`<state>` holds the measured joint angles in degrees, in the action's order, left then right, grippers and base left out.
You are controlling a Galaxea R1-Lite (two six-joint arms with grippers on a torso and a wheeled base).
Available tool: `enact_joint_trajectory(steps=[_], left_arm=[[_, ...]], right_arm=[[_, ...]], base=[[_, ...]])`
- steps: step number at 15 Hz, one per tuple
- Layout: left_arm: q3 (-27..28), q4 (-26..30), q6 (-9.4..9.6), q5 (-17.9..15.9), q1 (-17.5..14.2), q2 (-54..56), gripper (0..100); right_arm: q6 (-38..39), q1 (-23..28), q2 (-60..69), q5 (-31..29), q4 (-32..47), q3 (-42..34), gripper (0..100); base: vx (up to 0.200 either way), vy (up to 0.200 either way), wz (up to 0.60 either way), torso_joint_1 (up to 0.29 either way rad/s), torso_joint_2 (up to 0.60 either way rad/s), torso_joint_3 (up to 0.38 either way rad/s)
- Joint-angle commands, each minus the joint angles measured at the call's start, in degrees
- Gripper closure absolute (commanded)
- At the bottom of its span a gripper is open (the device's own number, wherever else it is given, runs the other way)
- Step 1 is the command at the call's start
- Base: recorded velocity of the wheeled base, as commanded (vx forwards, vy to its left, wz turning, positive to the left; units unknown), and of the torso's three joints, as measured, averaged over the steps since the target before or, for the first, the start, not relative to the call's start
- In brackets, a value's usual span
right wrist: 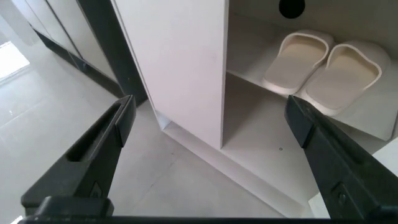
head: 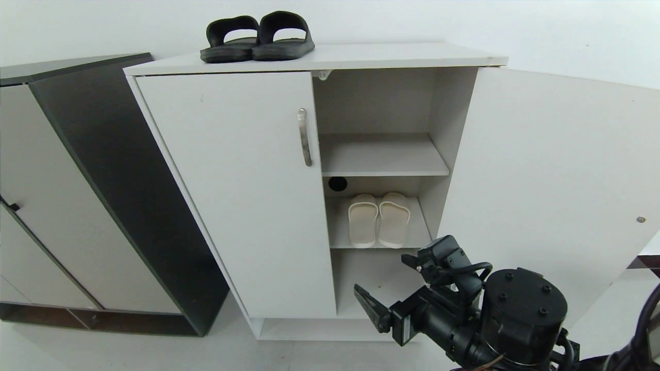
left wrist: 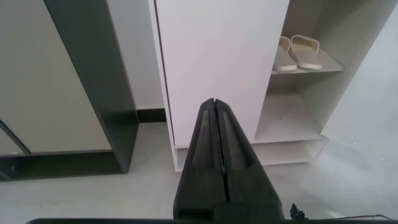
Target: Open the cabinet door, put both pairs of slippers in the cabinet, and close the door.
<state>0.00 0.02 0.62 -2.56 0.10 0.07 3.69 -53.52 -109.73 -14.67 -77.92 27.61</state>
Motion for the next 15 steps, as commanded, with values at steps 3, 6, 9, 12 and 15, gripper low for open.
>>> enact_joint_trajectory(steps=[3, 6, 9, 12, 15], left_arm=[[0.00, -0.02, -0.01, 0.01, -0.01, -0.07, 100], [0.00, -0.02, -0.01, 0.01, -0.01, -0.07, 100], [0.00, -0.02, -0.01, 0.01, -0.01, -0.07, 100], [0.00, -0.02, -0.09, 0.01, -0.01, -0.07, 100], [0.00, -0.02, -0.09, 0.01, -0.01, -0.07, 100]], right_arm=[[0.00, 0.08, -1.45, -0.19, -0.12, 0.16, 0], [-0.18, 1.05, -1.54, -2.21, 0.05, 0.51, 0], [-0.27, 0.78, -0.66, -9.07, 6.73, 3.06, 0], [-0.09, 0.61, -0.58, -11.44, 7.96, 4.20, 0], [-0.09, 0.52, -0.05, -11.44, 7.79, 3.59, 0]], base=[[0.000, 0.200, 0.00, 0.001, 0.00, 0.017], [0.000, 0.200, 0.00, 0.006, 0.00, 0.004], [0.000, 0.200, 0.00, 0.006, 0.00, 0.002], [0.000, 0.200, 0.00, 0.002, 0.00, 0.004], [0.000, 0.200, 0.00, -0.001, 0.00, -0.001]])
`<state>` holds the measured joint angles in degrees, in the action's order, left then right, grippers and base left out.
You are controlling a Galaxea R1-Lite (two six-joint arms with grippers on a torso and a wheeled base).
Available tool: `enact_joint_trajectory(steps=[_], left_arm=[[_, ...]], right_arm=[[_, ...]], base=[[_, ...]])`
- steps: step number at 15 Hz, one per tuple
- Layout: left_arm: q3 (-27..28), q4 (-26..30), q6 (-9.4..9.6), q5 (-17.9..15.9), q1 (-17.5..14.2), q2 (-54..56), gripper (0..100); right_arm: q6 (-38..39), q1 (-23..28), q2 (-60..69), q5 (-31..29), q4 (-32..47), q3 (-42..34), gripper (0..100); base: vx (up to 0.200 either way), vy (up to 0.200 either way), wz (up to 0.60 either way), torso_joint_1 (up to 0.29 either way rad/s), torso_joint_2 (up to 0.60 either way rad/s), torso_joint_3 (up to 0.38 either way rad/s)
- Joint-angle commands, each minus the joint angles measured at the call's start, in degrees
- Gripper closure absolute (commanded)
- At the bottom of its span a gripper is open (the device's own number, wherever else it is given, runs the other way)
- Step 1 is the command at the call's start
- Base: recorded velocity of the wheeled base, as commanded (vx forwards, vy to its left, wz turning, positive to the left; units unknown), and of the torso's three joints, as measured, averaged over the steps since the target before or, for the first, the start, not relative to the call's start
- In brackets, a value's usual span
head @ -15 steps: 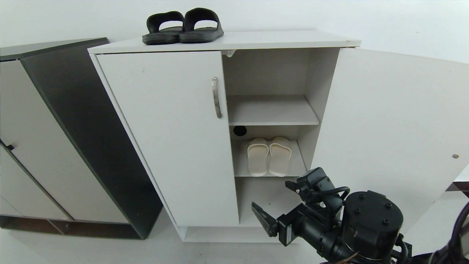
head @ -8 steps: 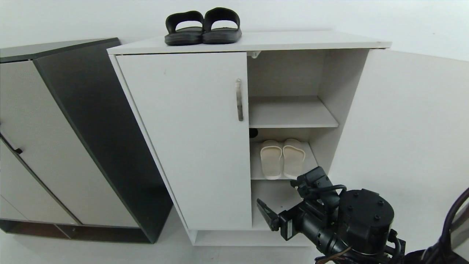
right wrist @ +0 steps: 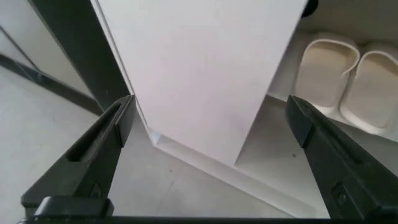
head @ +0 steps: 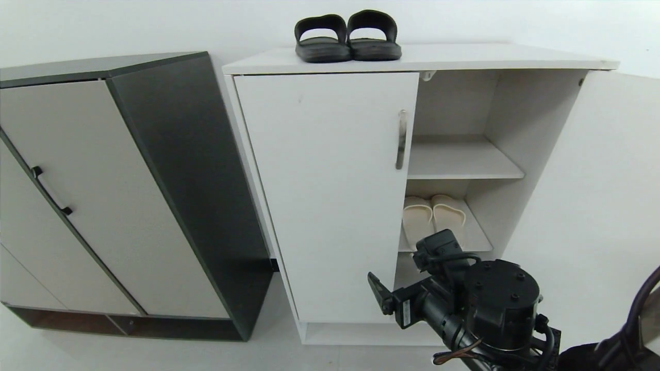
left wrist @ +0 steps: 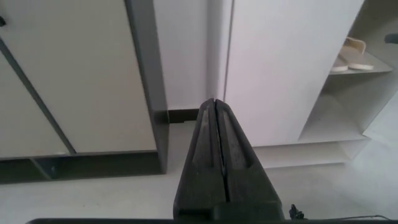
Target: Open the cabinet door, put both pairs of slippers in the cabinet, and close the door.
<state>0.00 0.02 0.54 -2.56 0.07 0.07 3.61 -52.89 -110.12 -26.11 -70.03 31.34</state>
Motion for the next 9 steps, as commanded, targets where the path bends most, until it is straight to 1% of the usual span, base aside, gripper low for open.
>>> enact_joint_trajectory(steps=[1, 2, 4, 9], left_arm=[[0.00, -0.02, -0.01, 0.01, 0.01, -0.07, 100], [0.00, -0.02, -0.10, 0.01, 0.01, -0.07, 100], [0.00, -0.02, -0.10, 0.01, 0.01, -0.07, 100], [0.00, -0.02, -0.10, 0.10, 0.01, -0.07, 100]], right_arm=[[0.08, -0.10, 0.43, 0.36, -0.54, -0.93, 0], [-0.18, -0.02, 0.43, 0.45, -1.68, -1.99, 0], [-1.32, -0.02, 0.43, 0.36, -2.12, -2.60, 0], [-1.41, -0.10, 0.34, 0.36, -2.12, -2.51, 0]], base=[[0.000, 0.200, 0.00, 0.002, 0.01, -0.002], [0.000, 0.200, 0.00, 0.007, 0.00, 0.002], [0.000, 0.000, 0.00, 0.000, 0.00, 0.000], [0.000, 0.000, 0.00, 0.000, 0.00, 0.000]])
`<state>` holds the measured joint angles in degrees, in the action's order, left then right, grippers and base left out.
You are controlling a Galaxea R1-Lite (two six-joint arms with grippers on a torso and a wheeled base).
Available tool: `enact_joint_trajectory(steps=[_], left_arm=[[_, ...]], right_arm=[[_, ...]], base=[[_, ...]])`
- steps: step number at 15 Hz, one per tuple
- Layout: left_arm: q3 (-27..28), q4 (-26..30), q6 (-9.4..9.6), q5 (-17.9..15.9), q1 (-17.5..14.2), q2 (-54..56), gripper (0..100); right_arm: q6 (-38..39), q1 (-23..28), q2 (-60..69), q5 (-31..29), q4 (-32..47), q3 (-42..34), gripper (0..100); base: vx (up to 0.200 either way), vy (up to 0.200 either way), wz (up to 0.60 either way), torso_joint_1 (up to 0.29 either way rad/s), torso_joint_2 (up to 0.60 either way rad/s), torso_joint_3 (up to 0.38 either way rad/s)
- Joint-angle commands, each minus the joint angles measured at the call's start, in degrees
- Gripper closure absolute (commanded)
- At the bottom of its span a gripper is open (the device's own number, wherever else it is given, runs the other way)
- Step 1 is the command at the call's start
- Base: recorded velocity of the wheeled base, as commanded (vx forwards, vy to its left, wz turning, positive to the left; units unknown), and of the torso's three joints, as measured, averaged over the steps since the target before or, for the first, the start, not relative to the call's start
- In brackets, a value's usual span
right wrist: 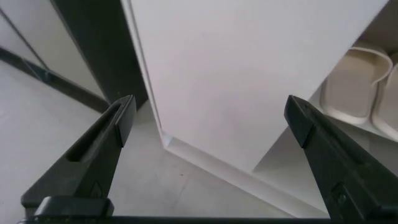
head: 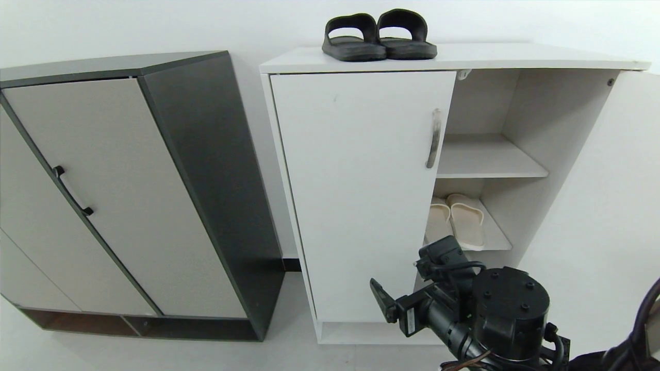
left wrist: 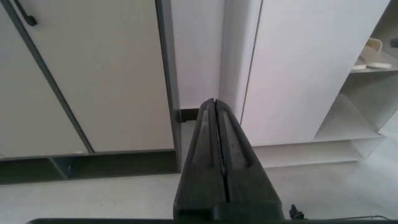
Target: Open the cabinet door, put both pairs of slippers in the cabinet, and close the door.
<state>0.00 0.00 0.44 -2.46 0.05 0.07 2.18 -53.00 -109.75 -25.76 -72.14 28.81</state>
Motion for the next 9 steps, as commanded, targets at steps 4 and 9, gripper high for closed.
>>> enact_joint_trajectory(steps=[4, 9], left_arm=[[0.00, 0.00, 0.00, 0.00, 0.04, -0.07, 100], [0.00, 0.00, -0.09, 0.00, 0.04, -0.07, 100]], right_arm=[[0.02, 0.09, -0.38, 0.01, 0.16, 0.11, 0], [0.02, 0.09, -0.38, 0.09, 0.16, 0.02, 0]], base=[[0.000, 0.000, 0.00, 0.000, 0.00, 0.000], [0.000, 0.000, 0.00, 0.034, -0.23, -0.273]])
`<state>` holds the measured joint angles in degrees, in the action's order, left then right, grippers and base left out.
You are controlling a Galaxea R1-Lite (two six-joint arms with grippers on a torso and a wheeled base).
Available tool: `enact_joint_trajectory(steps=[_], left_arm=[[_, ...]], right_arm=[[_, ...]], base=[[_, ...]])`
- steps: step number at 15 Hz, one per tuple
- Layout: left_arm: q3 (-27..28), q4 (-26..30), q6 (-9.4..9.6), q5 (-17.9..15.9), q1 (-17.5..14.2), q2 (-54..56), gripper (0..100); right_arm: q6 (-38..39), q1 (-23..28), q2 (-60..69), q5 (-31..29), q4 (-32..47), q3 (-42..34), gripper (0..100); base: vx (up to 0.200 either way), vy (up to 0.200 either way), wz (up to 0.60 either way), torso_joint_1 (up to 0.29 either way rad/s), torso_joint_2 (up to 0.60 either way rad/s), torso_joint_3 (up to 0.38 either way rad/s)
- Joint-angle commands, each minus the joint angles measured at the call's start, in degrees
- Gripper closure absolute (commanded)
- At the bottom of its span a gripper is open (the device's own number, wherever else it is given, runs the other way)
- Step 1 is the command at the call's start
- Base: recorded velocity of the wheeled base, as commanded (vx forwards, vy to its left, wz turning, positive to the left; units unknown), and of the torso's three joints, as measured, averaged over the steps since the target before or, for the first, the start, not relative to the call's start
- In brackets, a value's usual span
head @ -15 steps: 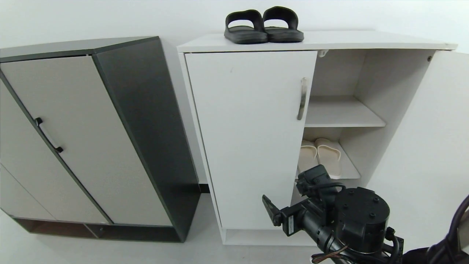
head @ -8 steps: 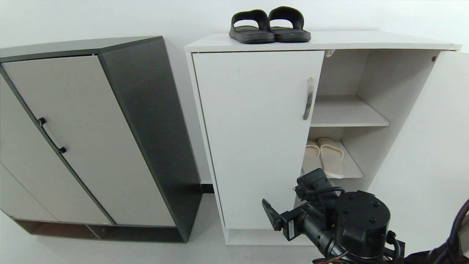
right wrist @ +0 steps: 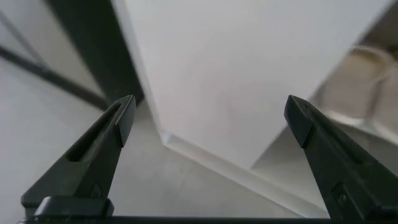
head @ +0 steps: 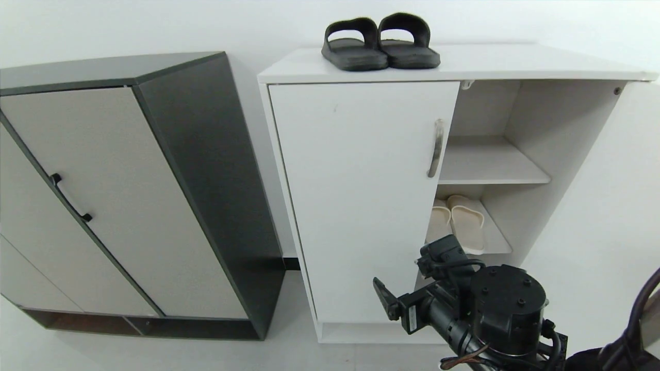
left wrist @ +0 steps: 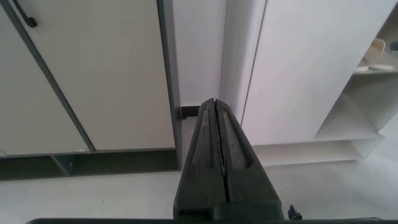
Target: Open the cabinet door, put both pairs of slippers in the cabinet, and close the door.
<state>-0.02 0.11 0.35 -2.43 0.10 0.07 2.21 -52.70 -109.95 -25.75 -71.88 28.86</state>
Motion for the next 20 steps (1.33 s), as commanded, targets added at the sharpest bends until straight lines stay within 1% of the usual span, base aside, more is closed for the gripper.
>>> enact_joint_trajectory(steps=[1, 10, 20], left_arm=[[0.02, -0.11, 0.00, -0.04, -0.01, -0.07, 100], [0.02, -0.11, 0.00, -0.04, -0.01, -0.07, 100], [0.02, -0.11, 0.00, -0.04, -0.01, -0.07, 100]], right_arm=[[-0.01, -0.21, -0.18, -0.01, -0.11, -0.03, 0], [-0.01, -0.21, -0.18, -0.01, -0.11, -0.03, 0], [-0.01, -0.30, -0.09, 0.08, -0.11, -0.20, 0]], base=[[0.000, 0.000, 0.00, 0.061, -0.60, -0.354], [0.000, 0.000, 0.00, 0.130, -0.48, -0.328], [0.000, 0.000, 0.00, 0.197, -0.50, -0.309]])
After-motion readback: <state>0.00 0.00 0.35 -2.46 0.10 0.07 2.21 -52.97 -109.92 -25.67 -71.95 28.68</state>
